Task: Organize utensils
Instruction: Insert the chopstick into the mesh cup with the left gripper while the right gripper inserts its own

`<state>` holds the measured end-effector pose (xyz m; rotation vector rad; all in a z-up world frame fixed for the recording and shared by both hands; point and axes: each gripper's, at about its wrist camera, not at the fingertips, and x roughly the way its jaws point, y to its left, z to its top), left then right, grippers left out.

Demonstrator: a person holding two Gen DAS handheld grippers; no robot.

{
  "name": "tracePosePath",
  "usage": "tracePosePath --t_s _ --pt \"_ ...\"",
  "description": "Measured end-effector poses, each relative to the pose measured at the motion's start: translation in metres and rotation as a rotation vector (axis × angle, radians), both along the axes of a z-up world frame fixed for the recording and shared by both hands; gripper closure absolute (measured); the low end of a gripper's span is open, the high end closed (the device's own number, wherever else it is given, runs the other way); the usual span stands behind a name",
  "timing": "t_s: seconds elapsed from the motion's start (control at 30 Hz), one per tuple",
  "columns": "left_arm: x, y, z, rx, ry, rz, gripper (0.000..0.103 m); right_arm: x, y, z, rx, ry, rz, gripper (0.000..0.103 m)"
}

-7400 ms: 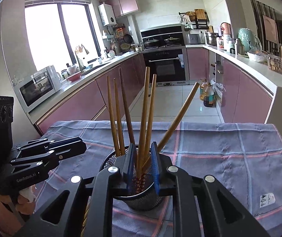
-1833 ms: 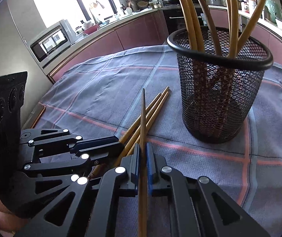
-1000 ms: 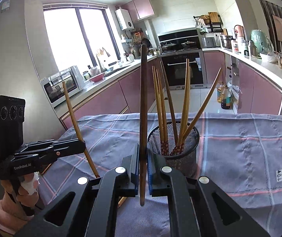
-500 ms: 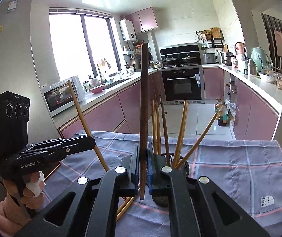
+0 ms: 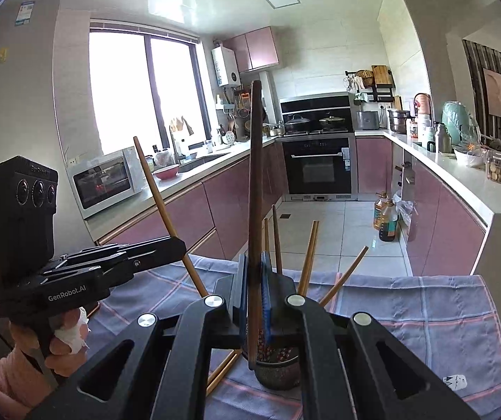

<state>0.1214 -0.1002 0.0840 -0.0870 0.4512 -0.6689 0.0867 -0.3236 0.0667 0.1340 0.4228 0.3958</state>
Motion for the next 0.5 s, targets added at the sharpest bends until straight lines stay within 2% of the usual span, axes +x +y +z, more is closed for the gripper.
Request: tracePosePath --t_s 0.5 --pt "0.004 -0.018 -0.007 0.043 0.012 0.01 0.096 0.014 0.0 0.005 0.009 -0.025 -0.027 0.097"
